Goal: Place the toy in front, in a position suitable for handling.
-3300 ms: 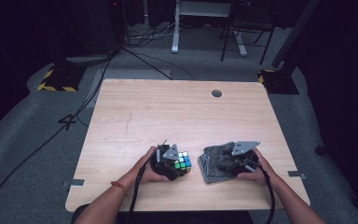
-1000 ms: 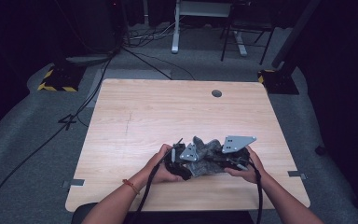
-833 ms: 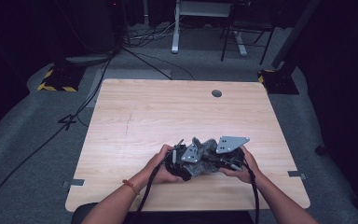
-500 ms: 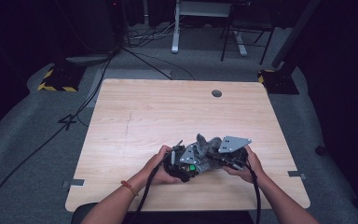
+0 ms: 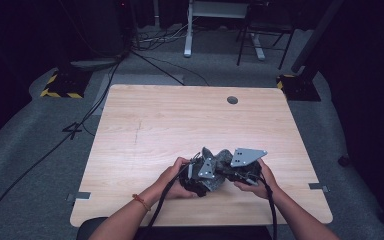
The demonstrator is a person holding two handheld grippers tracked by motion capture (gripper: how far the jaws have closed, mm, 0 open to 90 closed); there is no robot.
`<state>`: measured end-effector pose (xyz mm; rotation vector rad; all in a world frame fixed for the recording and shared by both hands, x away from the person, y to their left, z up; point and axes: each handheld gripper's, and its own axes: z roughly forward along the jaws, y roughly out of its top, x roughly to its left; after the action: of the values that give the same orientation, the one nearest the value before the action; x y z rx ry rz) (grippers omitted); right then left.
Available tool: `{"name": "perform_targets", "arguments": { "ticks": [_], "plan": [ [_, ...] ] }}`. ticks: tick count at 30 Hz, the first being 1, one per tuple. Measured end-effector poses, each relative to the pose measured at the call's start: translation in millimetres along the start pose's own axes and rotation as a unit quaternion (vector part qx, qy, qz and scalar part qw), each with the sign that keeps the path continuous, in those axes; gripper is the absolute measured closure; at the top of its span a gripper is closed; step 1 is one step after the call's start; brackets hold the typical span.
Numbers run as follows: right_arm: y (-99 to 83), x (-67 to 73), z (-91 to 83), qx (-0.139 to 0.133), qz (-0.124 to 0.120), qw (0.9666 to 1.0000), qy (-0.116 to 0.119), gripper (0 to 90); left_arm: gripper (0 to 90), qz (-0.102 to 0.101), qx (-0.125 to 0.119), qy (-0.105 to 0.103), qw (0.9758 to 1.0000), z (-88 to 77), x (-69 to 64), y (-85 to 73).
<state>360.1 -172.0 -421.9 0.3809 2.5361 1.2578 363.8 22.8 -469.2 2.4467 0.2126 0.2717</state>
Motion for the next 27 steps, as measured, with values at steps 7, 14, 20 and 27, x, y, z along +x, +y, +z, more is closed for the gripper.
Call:
{"name": "perform_targets", "arguments": {
  "ticks": [7,14,20,27],
  "plan": [
    [-1.3,-6.8,-1.6,0.004,0.002,0.9998,-0.018,78.1,33.9,-0.007,-0.010,-0.003,0.9999,-6.7,3.0,-2.5],
    [-8.3,-13.8,-3.5,0.006,0.015,0.9996,-0.023,78.2,33.9,-0.009,-0.014,0.004,0.9998,-13.6,5.1,-5.0],
    [-17.1,-19.1,-8.0,0.006,0.029,0.9994,-0.019,78.2,33.9,-0.013,-0.021,0.008,0.9997,-19.4,6.2,-6.6],
    [-19.2,-18.3,-7.8,0.009,0.031,0.9993,-0.018,78.1,33.9,-0.015,-0.025,0.010,0.9995,-23.3,8.1,-9.7]
  ]
}}
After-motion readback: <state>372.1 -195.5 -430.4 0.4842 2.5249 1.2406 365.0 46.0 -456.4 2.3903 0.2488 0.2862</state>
